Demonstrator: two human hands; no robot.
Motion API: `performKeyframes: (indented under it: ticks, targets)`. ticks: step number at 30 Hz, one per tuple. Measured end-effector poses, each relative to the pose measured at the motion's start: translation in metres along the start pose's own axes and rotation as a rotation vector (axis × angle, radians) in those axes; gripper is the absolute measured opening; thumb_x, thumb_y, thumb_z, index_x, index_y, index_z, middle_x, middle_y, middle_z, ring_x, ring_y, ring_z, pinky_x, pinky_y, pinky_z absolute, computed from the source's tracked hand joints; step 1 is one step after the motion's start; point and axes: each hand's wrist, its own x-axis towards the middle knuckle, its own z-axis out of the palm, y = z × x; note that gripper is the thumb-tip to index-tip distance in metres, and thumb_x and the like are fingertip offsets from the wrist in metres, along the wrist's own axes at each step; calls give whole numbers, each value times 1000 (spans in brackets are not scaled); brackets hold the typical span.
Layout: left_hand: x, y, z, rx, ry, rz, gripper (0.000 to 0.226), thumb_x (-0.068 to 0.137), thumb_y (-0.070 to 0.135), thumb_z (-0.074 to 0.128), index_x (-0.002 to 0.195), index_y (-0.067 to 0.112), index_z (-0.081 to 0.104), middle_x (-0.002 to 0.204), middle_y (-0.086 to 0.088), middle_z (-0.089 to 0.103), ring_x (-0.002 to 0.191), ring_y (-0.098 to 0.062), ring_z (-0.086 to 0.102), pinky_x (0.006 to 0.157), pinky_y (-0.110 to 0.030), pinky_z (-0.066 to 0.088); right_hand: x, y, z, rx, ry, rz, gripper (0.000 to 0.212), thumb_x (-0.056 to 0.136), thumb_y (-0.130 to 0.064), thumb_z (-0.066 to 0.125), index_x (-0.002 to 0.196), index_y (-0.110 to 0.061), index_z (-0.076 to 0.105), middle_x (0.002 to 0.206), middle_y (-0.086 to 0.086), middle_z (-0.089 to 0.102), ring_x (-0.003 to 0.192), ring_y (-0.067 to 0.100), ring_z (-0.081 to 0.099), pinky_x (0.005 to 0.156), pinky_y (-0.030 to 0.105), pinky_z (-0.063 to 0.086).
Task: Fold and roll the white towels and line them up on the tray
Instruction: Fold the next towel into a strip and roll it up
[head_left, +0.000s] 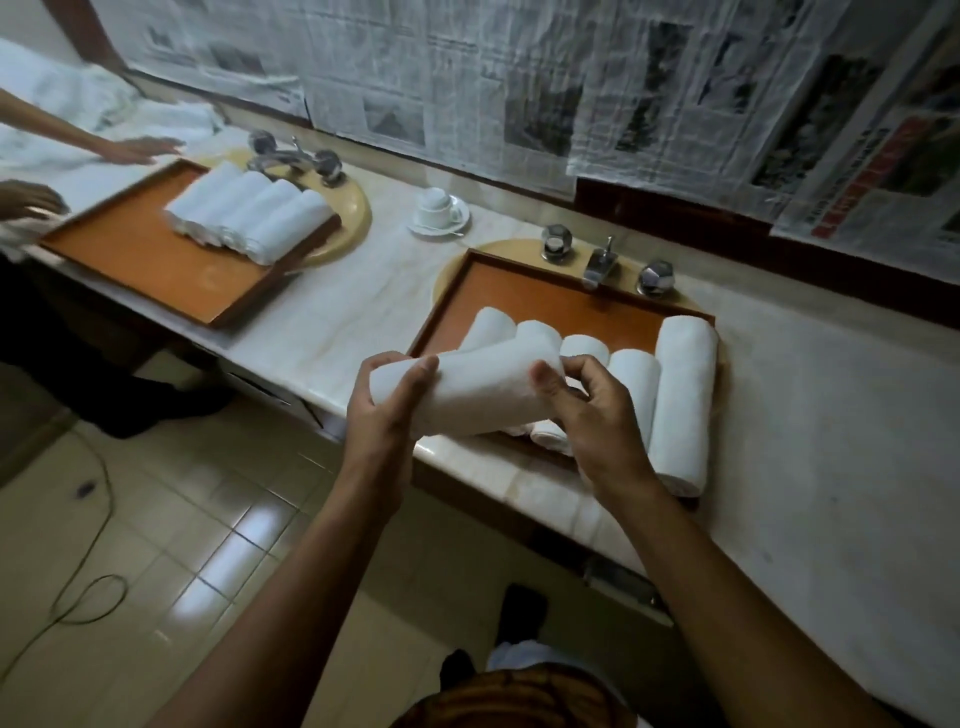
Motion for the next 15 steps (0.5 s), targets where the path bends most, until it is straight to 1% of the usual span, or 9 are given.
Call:
performKeyframes:
  ticks: [3, 4, 5, 7, 9, 10, 12, 14, 15]
  targets:
    - [16, 2, -7, 16, 37, -27, 41, 92, 30, 76, 123, 12, 56, 115, -11, 63, 102, -27, 68, 87, -55, 59, 25, 3, 2, 56, -188, 184, 91, 69, -67, 83, 144, -34, 45, 140, -7, 54, 119, 20, 65, 95, 43, 59]
    - [23, 2, -7, 13, 40, -41, 40, 91, 30, 75, 122, 13, 57, 115, -11, 63, 104, -30, 68, 88, -56, 58, 34, 4, 2, 101, -268, 238, 99, 67, -66, 86, 150, -43, 37, 145, -7, 48, 124, 22, 62, 98, 44, 58]
    - [29, 2, -7, 13, 36, -54, 42, 88, 32, 78, 120, 14, 58, 115, -12, 64, 106, -31, 68, 89, -58, 58, 43, 4, 2, 157, -341, 282, 102, 69, -62, 87, 153, -46, 32, 146, -7, 48, 126, 24, 62, 99, 45, 57]
    - [44, -1, -7, 22, 26, -71, 52, 80, 40, 85, 118, 16, 60, 117, -14, 66, 108, -35, 69, 90, -58, 59, 62, 4, 4, 250, -417, 327, 90, 75, -46, 86, 151, -37, 39, 140, -2, 59, 122, 25, 65, 100, 45, 56]
    - [61, -5, -7, 31, 35, -94, 57, 74, 47, 86, 117, 19, 62, 116, -13, 68, 107, -33, 70, 91, -58, 59, 83, 4, 11, 275, -399, 292, 67, 80, -31, 83, 139, -20, 55, 127, 5, 69, 113, 22, 69, 98, 44, 56]
    - [68, -6, -7, 37, 40, -105, 55, 74, 48, 85, 116, 21, 62, 116, -11, 68, 106, -31, 71, 92, -57, 59, 95, 4, 14, 275, -375, 267, 58, 81, -26, 83, 134, -17, 61, 121, 7, 71, 108, 23, 70, 95, 43, 55]
    - [80, -7, -5, 78, 41, -115, 52, 76, 49, 85, 116, 23, 62, 117, -11, 67, 101, -26, 72, 86, -52, 62, 119, 4, 23, 253, -339, 255, 51, 83, -23, 82, 131, -17, 63, 120, 6, 71, 105, 23, 70, 93, 42, 53]
    - [89, -9, -7, 135, 36, -109, 53, 77, 47, 86, 117, 22, 61, 116, -11, 66, 91, -19, 73, 69, -39, 63, 147, 5, 35, 185, -338, 255, 42, 89, -27, 77, 128, -19, 65, 118, 5, 72, 103, 21, 70, 92, 42, 54]
    - [94, -10, -11, 158, 26, -104, 53, 77, 46, 86, 117, 22, 61, 116, -10, 66, 90, -18, 73, 65, -33, 61, 162, 3, 43, 113, -335, 244, 37, 91, -32, 75, 125, -23, 67, 115, 4, 73, 100, 20, 70, 90, 41, 55]
